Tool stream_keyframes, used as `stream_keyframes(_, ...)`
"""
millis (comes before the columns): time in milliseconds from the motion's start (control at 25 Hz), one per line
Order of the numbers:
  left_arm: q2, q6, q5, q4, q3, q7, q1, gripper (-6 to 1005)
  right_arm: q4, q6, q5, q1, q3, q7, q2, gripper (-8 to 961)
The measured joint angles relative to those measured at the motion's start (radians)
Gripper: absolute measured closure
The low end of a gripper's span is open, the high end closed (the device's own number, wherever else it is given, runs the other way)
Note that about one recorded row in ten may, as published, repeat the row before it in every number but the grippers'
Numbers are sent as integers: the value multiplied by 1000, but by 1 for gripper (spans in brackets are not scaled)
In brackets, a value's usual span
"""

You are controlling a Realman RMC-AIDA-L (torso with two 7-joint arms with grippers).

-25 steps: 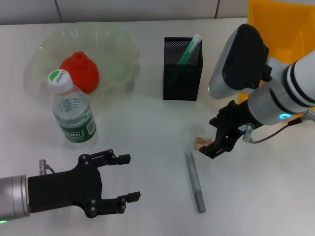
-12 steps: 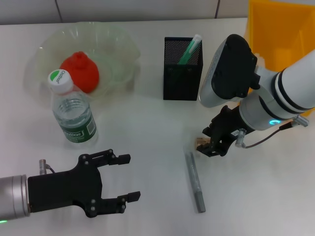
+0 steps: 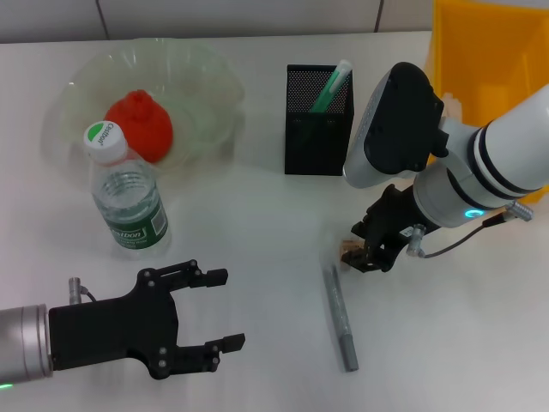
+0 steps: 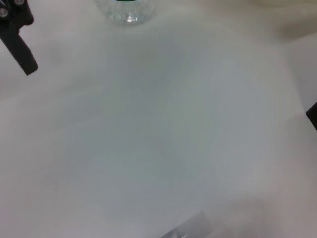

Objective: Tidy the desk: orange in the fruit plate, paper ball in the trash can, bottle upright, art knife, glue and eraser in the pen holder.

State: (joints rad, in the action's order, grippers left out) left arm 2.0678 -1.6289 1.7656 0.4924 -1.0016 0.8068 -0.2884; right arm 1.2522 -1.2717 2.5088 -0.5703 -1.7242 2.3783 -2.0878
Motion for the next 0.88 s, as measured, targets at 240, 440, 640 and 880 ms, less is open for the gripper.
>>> stream_keyframes(240, 0, 0, 0, 0, 0, -3, 1, 214, -32, 0, 0, -20, 1, 1, 0, 618)
stream_keyframes(440, 1, 1, 0, 0, 0, -3, 3, 214, 30, -24, 0, -4, 9, 19, 1, 662)
stream_keyframes(640, 1, -3, 0, 0, 1, -3, 6, 214, 228, -99, -18, 57, 89, 58, 1, 708)
stream_keyframes(880, 0, -5, 0, 0, 0, -3, 4, 214, 421, -114, -86, 110, 238, 70, 0, 707)
